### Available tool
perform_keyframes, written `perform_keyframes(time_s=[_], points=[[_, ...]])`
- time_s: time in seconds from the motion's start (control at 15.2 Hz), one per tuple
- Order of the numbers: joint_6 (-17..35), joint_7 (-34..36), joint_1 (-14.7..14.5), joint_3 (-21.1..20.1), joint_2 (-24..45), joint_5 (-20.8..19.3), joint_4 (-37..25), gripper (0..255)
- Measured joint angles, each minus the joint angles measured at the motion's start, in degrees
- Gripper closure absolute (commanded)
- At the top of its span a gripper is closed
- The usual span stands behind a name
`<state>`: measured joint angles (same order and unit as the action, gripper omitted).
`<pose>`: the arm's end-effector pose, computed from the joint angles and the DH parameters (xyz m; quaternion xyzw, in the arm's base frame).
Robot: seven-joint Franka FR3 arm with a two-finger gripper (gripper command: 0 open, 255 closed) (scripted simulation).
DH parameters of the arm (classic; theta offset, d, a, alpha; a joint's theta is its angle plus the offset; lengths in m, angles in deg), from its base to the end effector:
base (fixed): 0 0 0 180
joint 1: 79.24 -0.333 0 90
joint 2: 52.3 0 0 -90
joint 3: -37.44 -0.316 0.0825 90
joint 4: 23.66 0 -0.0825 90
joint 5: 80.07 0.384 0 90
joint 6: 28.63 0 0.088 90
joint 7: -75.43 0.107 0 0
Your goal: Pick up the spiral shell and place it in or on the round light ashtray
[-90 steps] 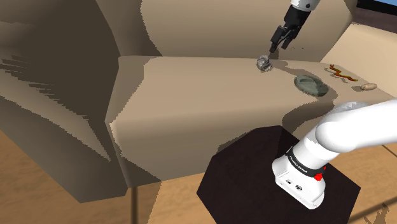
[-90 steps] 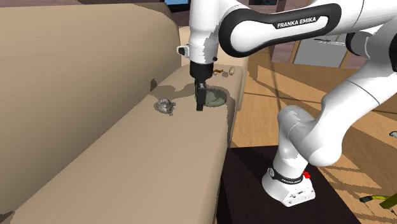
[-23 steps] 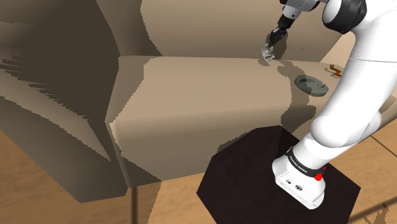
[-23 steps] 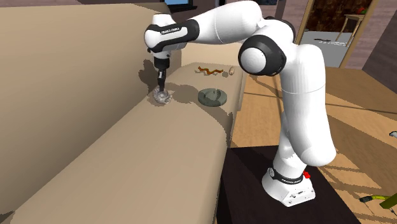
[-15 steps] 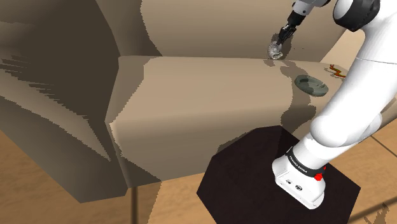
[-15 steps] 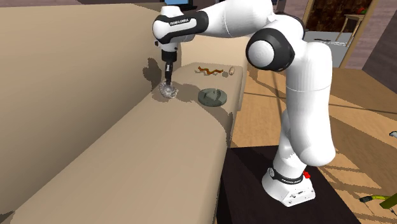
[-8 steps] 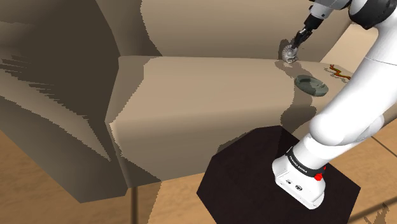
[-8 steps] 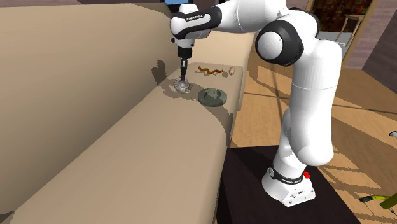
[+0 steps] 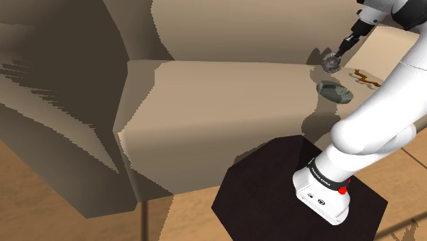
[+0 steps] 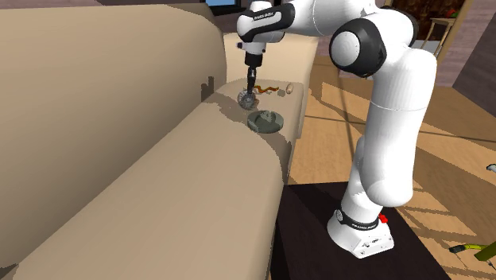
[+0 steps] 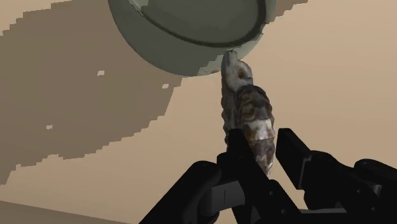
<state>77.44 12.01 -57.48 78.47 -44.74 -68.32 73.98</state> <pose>0.3057 -0.5169 0.5275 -0.9980 0.0173 -0.0610 0.0034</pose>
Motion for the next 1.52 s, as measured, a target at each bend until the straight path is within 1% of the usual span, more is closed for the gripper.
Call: perform_keyframes(time_s=[0.33, 0.4, 0.53, 0.86, 1.52], points=[[-1.3, -5.6, 3.2, 2.5, -1.1, -0.3, 0.3, 255], [-2.0, -7.3, 4.4, 3.1, -0.2, 0.4, -0.7, 255], [-1.4, -8.8, 5.2, 3.6, 0.2, 0.8, -0.2, 255], [2.2, -9.7, 5.2, 3.5, 0.3, 1.2, 3.4, 255], [9.2, -11.8, 5.5, 3.1, 2.4, 3.3, 9.2, 255]])
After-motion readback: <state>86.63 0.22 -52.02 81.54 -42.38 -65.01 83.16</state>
